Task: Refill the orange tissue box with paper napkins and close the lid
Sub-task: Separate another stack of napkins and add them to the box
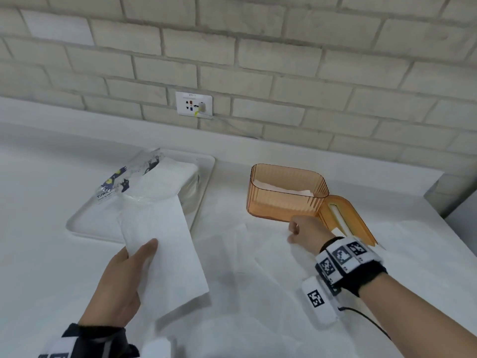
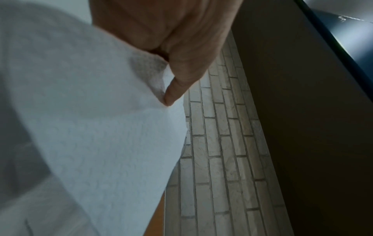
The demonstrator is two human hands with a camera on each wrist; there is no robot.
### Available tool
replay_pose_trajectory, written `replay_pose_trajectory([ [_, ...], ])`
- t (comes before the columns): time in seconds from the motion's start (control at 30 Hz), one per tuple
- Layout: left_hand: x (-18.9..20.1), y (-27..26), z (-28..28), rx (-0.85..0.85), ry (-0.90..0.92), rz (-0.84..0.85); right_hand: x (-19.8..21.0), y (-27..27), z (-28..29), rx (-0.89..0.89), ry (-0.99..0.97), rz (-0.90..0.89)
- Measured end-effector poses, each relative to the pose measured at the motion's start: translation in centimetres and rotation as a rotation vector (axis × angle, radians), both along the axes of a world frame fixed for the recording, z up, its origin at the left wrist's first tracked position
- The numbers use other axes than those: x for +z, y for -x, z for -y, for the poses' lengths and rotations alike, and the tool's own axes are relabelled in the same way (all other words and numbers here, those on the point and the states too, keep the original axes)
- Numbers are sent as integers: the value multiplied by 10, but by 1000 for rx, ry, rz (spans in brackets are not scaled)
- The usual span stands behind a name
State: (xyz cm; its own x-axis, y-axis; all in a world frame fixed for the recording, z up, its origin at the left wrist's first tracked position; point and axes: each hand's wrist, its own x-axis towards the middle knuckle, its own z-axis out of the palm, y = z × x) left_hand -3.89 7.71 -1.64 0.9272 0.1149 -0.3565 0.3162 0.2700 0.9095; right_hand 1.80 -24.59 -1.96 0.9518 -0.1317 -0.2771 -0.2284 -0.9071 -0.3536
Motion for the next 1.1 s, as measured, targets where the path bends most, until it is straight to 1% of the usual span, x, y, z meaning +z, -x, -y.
replay_pose_trajectory([
  [0.07, -2, 0, -5, 0, 12, -12, 4, 5, 3, 8, 53, -87],
  [0.13, -2, -2, -11, -5, 24, -15, -4, 10, 2, 33, 177, -215],
  [0.17, -2, -2, -13, -9, 27, -14, -9, 11, 1, 47, 209, -231],
  [0.27, -1, -4, -22, -11, 24, -1, -8, 10, 0, 85, 231, -151],
  [0.37, 0, -5, -31, 0, 30, 14, 17, 4, -4, 190, 143, -44],
  [0.43, 0, -6, -35, -3, 40, 16, 33, -2, -16, 294, 123, -49],
  [0.47, 0, -7, -37, -9, 45, 17, 36, -7, -24, 350, 150, -71],
  [0.57, 1, -7, -41, -25, 50, 18, 30, -28, -48, 469, 255, -114],
  [0.67, 1, -4, -49, -32, 49, 17, 8, -39, -62, 482, 353, -133],
  [0.77, -2, -2, -58, -23, 47, 11, -9, -36, -56, 403, 320, -135],
  [0.83, -5, -2, -66, -14, 47, 4, -13, -35, -55, 343, 327, -157],
  [0.87, -6, -2, -69, -11, 47, 2, -12, -35, -54, 340, 338, -167],
  [0.97, -7, -6, -76, -3, 53, 5, -2, -38, -49, 372, 331, -178],
  [1.1, -10, -12, -84, 2, 65, 13, 35, -38, -46, 363, 251, -129],
])
